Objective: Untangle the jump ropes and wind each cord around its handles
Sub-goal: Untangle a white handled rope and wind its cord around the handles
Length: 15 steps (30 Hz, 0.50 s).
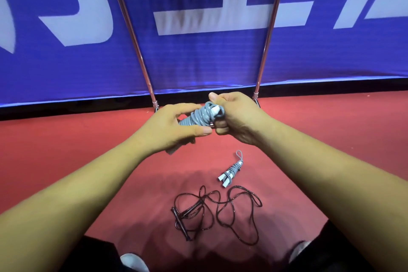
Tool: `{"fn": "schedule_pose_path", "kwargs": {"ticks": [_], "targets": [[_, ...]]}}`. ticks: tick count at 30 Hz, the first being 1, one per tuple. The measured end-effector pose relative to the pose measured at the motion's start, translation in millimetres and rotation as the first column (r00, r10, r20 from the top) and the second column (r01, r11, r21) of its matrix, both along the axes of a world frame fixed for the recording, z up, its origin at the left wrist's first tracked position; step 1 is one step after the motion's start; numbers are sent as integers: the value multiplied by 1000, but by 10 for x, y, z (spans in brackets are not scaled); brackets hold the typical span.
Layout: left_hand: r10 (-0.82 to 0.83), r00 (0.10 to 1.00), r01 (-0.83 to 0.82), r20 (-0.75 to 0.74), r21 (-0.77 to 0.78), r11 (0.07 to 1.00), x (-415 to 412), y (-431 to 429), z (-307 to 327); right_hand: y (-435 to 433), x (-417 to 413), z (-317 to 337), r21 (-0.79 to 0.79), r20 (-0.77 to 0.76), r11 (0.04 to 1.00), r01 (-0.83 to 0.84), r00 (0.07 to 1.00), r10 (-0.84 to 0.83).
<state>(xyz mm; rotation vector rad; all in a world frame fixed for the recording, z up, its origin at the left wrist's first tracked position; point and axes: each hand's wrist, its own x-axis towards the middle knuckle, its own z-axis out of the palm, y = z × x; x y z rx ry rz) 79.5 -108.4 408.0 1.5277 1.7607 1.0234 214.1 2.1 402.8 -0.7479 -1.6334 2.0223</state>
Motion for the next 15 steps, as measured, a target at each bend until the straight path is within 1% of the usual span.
{"fn": "schedule_pose_path", "kwargs": {"ticks": [2, 4, 6, 8, 9, 10, 13, 14, 15], "targets": [[-17, 1000, 16, -24, -17, 1000, -35, -13, -58, -44, -19, -45, 31, 31, 997, 67, 997, -68], [-15, 1000, 14, -5, -22, 1000, 4, -15, -107, -62, -42, -56, 53, 51, 992, 116, 992, -119], [45, 997, -47, 64, 24, 999, 70, 5, -119, -60, -60, -30, 141, 83, 980, 142, 985, -155], [89, 984, -104, 153, 97, 990, 115, 23, -93, -71, -75, 12, 239, 112, 962, 133, 980, -163], [97, 976, -124, 198, 129, 984, 127, 27, -78, -77, -81, 26, 251, 110, 960, 126, 981, -158], [104, 959, -148, 262, 152, 977, 144, 35, -68, -82, -86, 40, 215, 96, 969, 120, 985, -144], [121, 858, -232, 500, 167, 958, 196, 61, -69, -70, -77, 94, -14, 47, 997, 76, 996, -76], [122, 834, -241, 539, 156, 958, 205, 71, -74, -61, -68, 105, -45, 51, 996, 71, 996, -69], [121, 816, -242, 566, 144, 960, 213, 83, -75, -47, -55, 119, -33, 63, 997, 72, 996, -70]]}}
